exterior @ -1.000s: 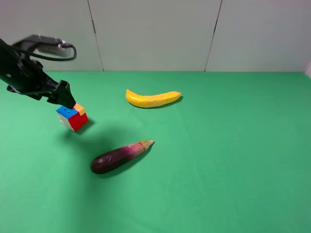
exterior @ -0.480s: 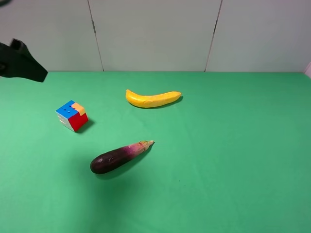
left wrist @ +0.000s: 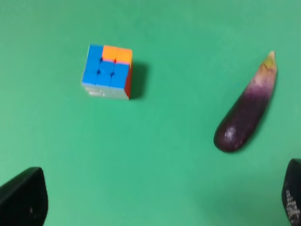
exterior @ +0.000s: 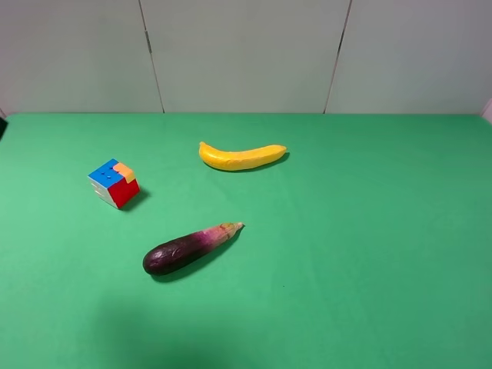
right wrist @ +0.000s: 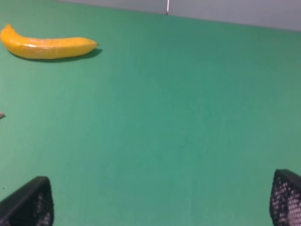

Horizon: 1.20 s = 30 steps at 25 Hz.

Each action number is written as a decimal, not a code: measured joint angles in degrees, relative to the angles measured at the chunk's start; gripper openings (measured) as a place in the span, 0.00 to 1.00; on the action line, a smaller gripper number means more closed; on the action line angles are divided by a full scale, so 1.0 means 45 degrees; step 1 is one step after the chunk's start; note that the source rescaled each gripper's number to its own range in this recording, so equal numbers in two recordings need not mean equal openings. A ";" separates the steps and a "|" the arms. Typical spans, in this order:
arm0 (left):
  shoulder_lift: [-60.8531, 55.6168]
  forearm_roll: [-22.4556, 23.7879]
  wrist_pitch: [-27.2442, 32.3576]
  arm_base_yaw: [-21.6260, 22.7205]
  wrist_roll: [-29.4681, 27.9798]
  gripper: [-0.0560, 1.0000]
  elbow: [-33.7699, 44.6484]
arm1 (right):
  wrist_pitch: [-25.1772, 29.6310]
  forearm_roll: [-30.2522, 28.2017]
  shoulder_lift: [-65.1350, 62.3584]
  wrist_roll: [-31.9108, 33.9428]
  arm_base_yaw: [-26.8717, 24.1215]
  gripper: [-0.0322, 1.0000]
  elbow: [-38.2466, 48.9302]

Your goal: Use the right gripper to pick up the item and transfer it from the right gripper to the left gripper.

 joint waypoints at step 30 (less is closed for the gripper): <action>-0.7233 0.0534 0.1726 0.0195 -0.0850 1.00 0.1264 | 0.0000 0.0010 0.0000 0.0000 0.0000 0.99 0.0000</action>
